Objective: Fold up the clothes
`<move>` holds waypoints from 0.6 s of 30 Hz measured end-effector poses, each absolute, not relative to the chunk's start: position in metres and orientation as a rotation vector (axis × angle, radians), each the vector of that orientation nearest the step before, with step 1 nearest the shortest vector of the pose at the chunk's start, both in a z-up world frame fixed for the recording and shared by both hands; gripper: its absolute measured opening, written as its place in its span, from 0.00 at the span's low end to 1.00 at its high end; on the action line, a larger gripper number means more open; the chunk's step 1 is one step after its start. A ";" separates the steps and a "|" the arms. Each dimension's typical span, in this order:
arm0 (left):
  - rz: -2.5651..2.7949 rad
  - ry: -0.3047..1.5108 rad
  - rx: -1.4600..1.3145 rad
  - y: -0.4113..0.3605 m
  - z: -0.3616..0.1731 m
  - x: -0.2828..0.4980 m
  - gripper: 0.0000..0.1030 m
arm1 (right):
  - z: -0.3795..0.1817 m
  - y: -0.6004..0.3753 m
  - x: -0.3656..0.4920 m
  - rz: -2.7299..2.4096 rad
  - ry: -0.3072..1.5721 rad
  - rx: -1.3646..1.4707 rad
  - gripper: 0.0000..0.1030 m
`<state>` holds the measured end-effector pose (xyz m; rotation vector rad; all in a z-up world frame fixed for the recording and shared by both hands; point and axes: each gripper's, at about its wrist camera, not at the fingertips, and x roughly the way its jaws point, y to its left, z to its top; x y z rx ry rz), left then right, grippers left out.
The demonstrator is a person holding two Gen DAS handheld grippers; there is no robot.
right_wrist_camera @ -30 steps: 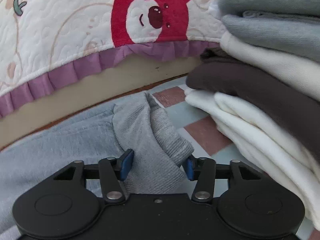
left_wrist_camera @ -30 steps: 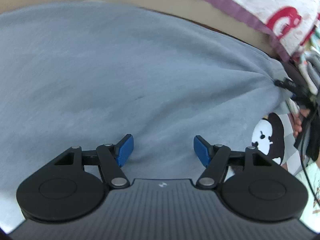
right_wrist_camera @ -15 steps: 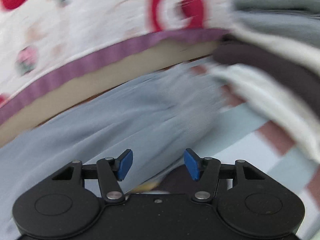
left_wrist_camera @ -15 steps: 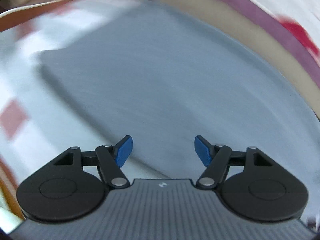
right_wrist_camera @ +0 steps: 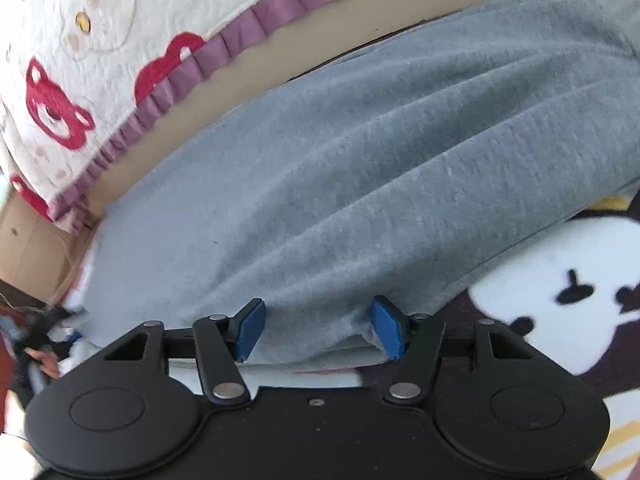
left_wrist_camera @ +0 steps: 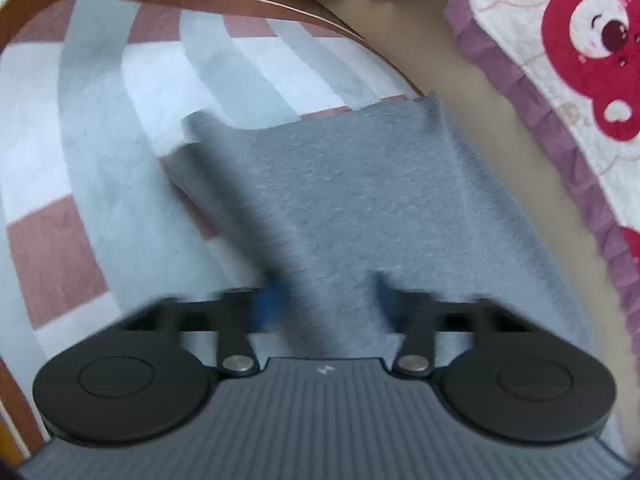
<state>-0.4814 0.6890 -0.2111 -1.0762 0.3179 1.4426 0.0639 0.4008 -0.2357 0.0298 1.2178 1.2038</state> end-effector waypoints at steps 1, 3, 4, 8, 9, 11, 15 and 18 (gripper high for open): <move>1.456 0.329 -1.070 0.687 -0.210 -0.482 0.20 | -0.235 0.399 0.064 1.219 1.248 0.067 0.59; 1.487 0.363 -1.082 0.686 -0.212 -0.487 0.20 | -0.233 0.397 0.055 1.208 1.236 0.023 0.57; 1.499 0.372 -1.088 0.686 -0.213 -0.489 0.20 | -0.232 0.396 0.050 1.201 1.229 0.000 0.57; 1.513 0.328 -1.126 0.683 -0.216 -0.500 0.22 | -0.218 0.395 0.004 1.218 0.978 -0.380 0.56; 1.509 0.324 -1.132 0.683 -0.216 -0.501 0.22 | -0.218 0.394 -0.009 1.220 0.910 -0.488 0.56; 1.501 0.310 -1.145 0.682 -0.217 -0.504 0.22 | -0.224 0.392 -0.018 1.118 0.889 -0.562 0.59; 1.478 0.226 -1.218 0.684 -0.221 -0.516 0.23 | -0.229 0.375 0.002 1.009 0.964 -0.185 0.59; 1.467 0.208 -1.231 0.684 -0.222 -0.519 0.23 | -0.228 0.387 0.003 0.989 0.841 -0.290 0.57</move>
